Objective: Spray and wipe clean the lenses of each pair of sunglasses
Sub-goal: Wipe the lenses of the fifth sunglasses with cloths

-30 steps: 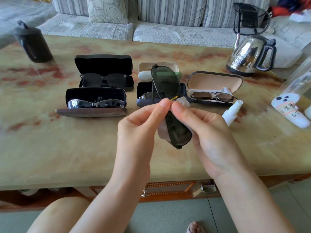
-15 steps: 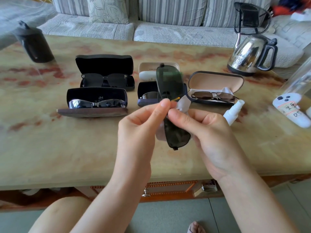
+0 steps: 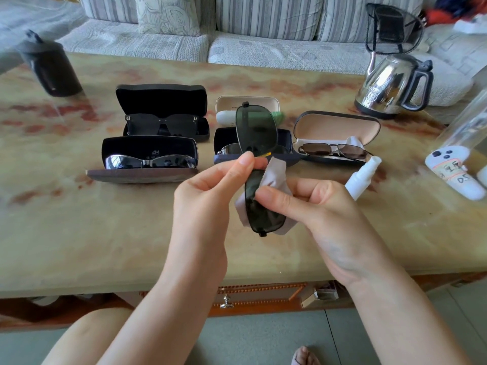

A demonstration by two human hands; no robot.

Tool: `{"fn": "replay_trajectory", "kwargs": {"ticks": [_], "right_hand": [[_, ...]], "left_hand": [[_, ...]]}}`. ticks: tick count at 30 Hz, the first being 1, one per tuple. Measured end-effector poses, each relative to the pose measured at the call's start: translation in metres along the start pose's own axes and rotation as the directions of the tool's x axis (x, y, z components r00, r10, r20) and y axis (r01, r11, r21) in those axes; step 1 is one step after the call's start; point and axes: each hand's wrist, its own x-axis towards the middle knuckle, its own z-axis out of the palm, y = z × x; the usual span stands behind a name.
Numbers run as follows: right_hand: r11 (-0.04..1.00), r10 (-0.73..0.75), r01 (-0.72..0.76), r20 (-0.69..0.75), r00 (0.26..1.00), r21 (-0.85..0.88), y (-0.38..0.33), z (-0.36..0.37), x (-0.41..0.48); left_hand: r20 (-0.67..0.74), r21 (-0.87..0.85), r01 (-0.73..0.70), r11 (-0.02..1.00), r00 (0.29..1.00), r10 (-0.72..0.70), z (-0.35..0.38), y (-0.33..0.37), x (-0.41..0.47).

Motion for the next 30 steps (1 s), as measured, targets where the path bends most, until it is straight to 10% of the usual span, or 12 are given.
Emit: {"fn": "replay_trajectory", "kwargs": {"ticks": [30], "right_hand": [[0.990, 0.019, 0.008, -0.190, 0.982, 0.138, -0.001, 0.005, 0.001]], "left_hand": [[0.053, -0.013, -0.021, 1.000, 0.998, 0.021, 0.006, -0.008, -0.006]]}}
